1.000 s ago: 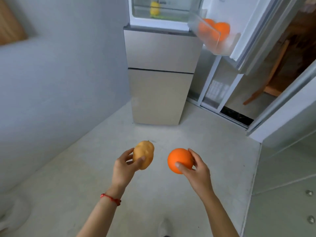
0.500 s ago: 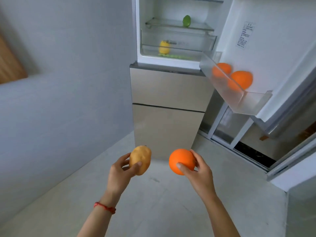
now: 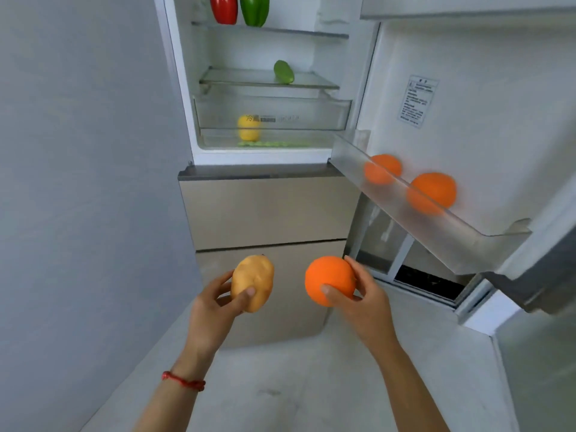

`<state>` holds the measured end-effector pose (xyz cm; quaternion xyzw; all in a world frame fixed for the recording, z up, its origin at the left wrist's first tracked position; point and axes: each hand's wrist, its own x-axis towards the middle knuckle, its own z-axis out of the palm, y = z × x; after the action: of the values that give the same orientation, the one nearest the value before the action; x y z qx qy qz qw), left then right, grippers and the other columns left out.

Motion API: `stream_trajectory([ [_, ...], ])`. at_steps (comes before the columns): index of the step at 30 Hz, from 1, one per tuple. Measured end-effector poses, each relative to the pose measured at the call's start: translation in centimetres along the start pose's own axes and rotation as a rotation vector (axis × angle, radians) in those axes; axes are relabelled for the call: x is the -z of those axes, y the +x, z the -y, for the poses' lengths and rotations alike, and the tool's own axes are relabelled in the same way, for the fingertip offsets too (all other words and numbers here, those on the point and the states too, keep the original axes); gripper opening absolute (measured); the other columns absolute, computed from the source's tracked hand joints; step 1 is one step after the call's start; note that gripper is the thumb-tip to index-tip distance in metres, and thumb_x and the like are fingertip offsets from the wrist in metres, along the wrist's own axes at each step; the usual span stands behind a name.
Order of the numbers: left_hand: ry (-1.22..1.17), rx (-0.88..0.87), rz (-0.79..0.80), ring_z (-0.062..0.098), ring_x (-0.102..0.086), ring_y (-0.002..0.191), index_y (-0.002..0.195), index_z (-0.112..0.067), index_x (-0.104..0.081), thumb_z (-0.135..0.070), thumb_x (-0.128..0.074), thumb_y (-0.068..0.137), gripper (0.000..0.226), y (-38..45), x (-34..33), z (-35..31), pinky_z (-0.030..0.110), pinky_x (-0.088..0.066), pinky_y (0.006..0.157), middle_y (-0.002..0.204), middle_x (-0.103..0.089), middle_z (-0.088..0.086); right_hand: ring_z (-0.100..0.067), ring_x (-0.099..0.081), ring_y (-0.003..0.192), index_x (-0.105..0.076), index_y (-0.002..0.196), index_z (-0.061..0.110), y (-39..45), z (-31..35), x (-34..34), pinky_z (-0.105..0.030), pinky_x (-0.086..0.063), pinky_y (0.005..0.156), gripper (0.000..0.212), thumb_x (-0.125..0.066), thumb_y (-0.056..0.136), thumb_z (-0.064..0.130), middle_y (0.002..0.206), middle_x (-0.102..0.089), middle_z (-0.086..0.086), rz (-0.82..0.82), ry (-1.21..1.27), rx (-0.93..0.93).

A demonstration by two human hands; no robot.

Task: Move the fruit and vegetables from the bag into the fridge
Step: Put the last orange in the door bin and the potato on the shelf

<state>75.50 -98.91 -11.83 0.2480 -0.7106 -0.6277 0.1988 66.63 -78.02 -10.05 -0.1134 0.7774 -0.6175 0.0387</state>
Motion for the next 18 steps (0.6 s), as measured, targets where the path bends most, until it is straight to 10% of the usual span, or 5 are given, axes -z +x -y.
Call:
stream_trajectory([
  [18, -0.1, -0.227, 0.504, 0.008, -0.061, 0.084, 0.123, -0.018, -0.053, -0.02, -0.074, 0.075, 0.053, 14.5, -6.0, -10.1, 0.026, -0.051, 0.07, 0.1, -0.062, -0.001, 0.002, -0.053, 0.102, -0.048, 0.119, 0.039, 4.8, 9.8, 0.9, -0.003, -0.045, 0.069, 0.061, -0.079, 0.069, 0.022, 0.116, -0.051, 0.021, -0.501, -0.084, 0.185],
])
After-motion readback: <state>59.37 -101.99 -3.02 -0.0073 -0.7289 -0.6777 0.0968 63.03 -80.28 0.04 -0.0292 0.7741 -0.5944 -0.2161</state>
